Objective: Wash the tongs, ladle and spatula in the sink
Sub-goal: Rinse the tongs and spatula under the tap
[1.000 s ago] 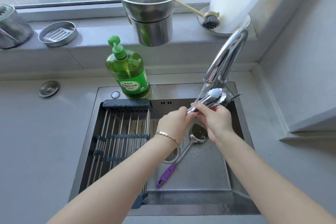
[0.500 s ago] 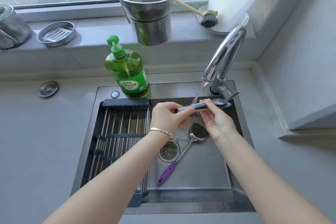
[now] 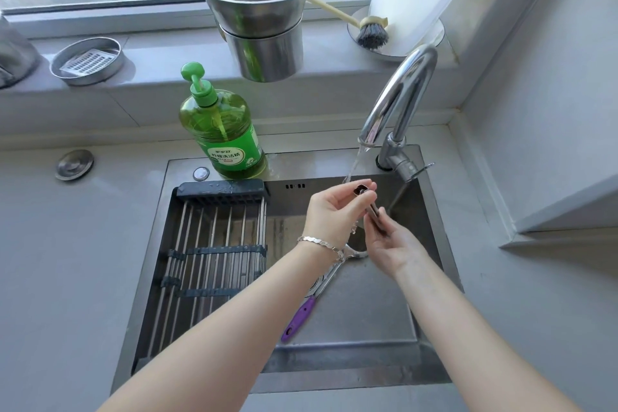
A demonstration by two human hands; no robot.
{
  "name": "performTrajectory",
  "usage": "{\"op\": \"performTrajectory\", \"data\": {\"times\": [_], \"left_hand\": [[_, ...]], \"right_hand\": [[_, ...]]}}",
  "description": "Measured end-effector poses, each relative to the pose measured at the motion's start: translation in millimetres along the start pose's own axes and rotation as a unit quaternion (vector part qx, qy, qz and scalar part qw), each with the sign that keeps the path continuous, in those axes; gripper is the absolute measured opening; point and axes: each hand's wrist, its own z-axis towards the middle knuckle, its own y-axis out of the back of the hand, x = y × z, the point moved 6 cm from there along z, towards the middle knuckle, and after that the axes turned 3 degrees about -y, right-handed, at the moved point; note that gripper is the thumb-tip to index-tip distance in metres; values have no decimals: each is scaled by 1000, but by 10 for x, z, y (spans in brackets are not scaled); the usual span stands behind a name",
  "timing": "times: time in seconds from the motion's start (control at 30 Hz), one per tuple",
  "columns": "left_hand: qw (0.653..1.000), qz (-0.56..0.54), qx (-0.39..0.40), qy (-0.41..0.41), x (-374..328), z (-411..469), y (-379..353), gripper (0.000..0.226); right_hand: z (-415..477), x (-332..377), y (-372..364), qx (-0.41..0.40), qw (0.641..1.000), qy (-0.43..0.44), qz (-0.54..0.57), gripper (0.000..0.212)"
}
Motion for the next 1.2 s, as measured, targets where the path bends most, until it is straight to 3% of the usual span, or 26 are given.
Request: {"op": "performTrajectory", "data": {"times": [0.13,0.33,0.53,0.67,0.73,0.83,0.93,1.0,1.1,1.2], "left_hand": [[991,117,-50,-44,-71,52,70,3],[960,238,-116,-91,-219,155,197,17],[957,262,-92,-80,-158,182,332,33],[973,230,-29,15,-54,180,514,19],[956,289,23,34,-20,161,592,16],[915,386,112,39,65,92,598,22],[923,342,162,69,180,11,547,18],[927,334,155,70,219,5,563,21],[897,420,132,42,220,-14,575,34],[873,483,57,35,141,-36,611,53]], "right_hand": [[48,-54,19,-33,999,-2,10,18],[146,-191,-29,-39,999,-8,-11,14],[125,-107,-119,-40,997,51,-40,16],[64,-65,-192,-43,989,89,-112,14],[69,-109,-280,-28,981,96,-167,11],[55,-279,-481,9,959,104,-262,14],[13,-407,-614,5,933,137,-332,18],[13,-413,-653,3,918,162,-361,16],[76,-377,-663,2,873,176,-456,14],[121,-398,-692,39,821,163,-545,17]]}}
